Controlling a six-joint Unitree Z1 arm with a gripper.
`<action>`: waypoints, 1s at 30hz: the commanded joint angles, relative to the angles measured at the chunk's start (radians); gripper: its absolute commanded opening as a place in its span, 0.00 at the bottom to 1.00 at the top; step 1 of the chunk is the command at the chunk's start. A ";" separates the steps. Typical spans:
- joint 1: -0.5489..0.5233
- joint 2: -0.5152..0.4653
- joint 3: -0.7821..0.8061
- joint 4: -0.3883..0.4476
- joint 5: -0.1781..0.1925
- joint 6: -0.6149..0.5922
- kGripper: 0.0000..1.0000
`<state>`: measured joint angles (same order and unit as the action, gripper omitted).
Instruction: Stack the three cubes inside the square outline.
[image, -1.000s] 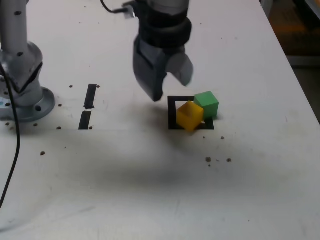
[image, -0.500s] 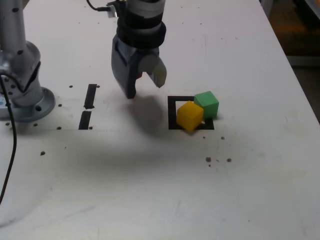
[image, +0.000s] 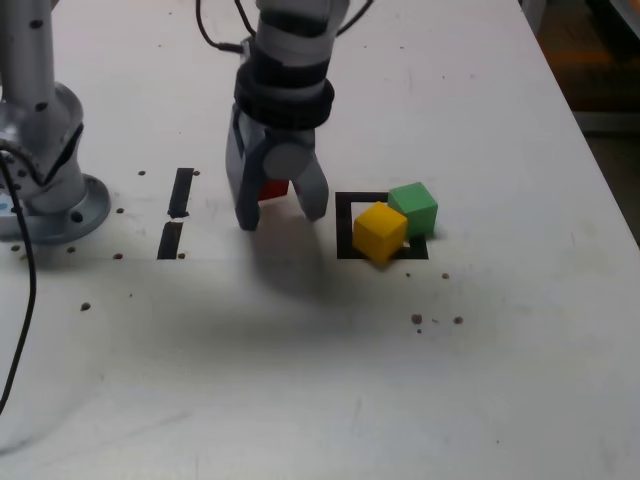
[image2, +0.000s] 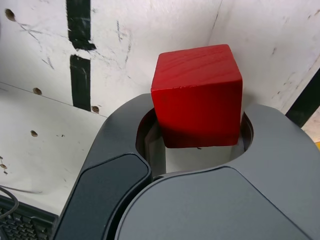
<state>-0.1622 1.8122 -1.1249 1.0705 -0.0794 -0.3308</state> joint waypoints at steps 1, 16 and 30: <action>-0.010 0.018 -0.001 -0.007 -0.011 0.004 0.13; -0.020 0.100 -0.058 -0.038 -0.058 0.018 0.13; -0.039 0.174 -0.157 -0.039 -0.062 0.018 0.13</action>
<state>-0.1994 1.9808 -1.2748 1.0308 -0.1419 -0.3144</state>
